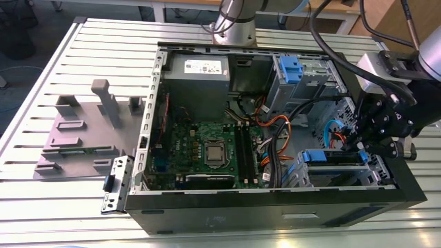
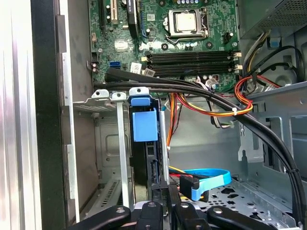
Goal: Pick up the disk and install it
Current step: 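Insert the disk into the insertion slot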
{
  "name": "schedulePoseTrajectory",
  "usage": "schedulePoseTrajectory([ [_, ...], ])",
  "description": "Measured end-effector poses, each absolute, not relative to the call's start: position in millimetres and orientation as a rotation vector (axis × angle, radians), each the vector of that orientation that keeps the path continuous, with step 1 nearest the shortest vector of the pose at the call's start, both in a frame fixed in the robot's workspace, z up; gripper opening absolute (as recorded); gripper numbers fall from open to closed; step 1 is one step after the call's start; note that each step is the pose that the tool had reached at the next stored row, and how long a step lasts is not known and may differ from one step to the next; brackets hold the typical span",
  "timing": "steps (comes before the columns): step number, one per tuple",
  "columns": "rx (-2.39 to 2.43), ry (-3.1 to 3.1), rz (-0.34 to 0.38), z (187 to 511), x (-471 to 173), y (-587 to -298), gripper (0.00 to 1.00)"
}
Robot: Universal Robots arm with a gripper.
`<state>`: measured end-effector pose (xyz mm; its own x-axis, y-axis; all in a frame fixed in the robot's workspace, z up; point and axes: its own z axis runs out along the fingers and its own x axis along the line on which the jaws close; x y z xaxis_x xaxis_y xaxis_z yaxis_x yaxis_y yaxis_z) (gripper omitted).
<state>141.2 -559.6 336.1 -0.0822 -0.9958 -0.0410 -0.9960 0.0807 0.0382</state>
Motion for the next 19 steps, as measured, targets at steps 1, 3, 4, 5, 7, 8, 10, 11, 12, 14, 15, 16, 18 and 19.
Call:
schedulePoseTrajectory([
  [1,-2.125,2.306,0.088,336.9,141.2,-559.6,0.17],
  [3,-2.125,2.306,0.088,338.7,141.2,-559.6,0.17],
  [4,-2.125,2.306,0.088,338.7,141.2,-559.6,0.17],
  [5,-2.125,2.306,0.088,338.7,141.2,-559.7,0.17],
  [7,-2.125,2.306,0.088,338.8,141.2,-560.7,0.17],
  [8,-2.125,2.306,0.088,338.7,141.2,-561.7,0.17],
  [10,-2.125,2.306,0.088,338.3,141.2,-563.0,0.17],
  [11,-2.125,2.306,0.088,338.1,141.2,-563.5,0.17],
  [12,-2.125,2.306,0.088,337.9,141.2,-563.9,0.17],
  [14,-2.125,2.306,0.088,337.2,141.2,-564.4,0.17],
  [15,-2.125,2.306,0.087,336.8,141.2,-564.6,0.17],
  [16,-2.126,2.306,0.088,336.2,141.2,-564.7,0.17],
  [18,-2.126,2.307,0.088,335.3,141.2,-564.9,0.17],
  [19,-2.126,2.307,0.088,335.0,141.2,-565.0,0.17],
])
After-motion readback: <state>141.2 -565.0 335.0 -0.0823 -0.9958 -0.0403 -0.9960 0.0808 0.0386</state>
